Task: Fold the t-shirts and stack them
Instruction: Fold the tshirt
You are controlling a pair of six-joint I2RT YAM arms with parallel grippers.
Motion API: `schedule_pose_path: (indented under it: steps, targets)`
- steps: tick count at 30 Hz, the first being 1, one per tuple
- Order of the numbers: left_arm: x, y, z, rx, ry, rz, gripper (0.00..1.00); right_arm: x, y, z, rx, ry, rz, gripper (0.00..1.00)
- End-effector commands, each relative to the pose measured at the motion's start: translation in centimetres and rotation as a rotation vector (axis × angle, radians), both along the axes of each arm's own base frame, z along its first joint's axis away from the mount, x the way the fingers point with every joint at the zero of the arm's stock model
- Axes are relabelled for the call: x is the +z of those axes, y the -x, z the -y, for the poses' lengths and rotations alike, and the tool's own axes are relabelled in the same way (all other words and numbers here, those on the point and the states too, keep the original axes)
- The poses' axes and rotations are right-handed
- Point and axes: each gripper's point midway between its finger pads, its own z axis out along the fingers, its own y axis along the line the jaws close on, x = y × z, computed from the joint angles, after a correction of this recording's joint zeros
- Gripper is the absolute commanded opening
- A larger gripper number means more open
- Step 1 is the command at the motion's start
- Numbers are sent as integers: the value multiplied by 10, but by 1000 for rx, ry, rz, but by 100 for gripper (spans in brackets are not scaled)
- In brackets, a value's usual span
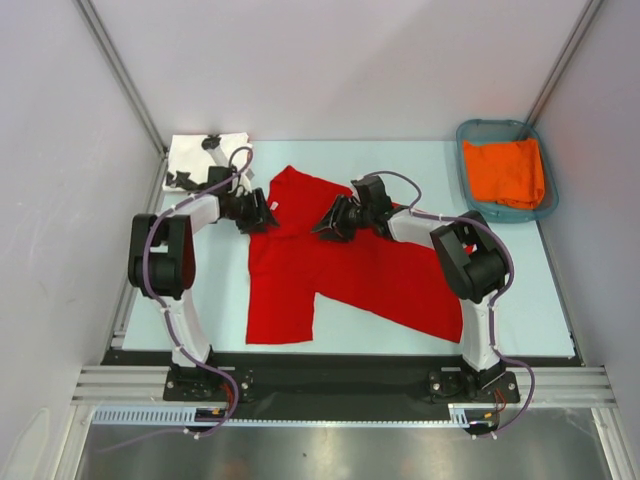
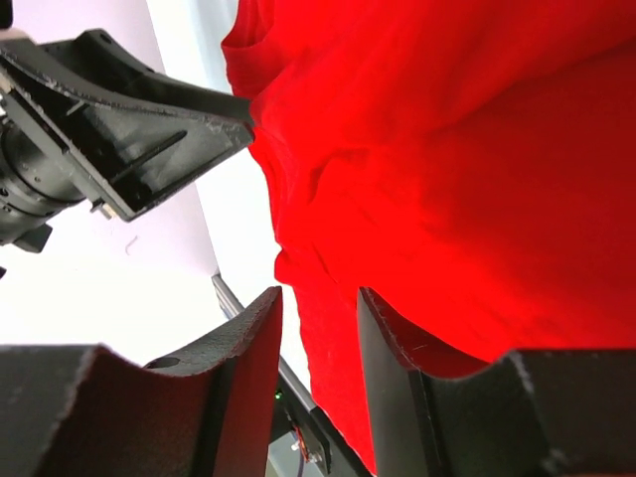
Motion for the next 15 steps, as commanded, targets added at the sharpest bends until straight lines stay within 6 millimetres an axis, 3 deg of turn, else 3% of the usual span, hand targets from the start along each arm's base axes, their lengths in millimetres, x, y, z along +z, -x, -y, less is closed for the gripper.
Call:
schedule_pose_path:
  steps: [1,5,8,11,14,15]
  targets:
    - [11,-22,-1,-22,-1,82,56,13,-8,-8,14,-41,34,41]
    - [7,-22,3,-40,30,69,56,10,-7,-4,13,-31,34,41]
    - [7,-16,6,-50,57,50,50,11,-10,3,-2,-27,39,41]
    - [15,-13,9,-52,93,58,39,11,-14,10,-30,-14,41,40]
    - [25,-14,9,-40,124,61,19,8,-17,10,-65,-21,47,40]
    - [29,-16,9,-31,133,65,7,6,-17,9,-80,-26,31,40]
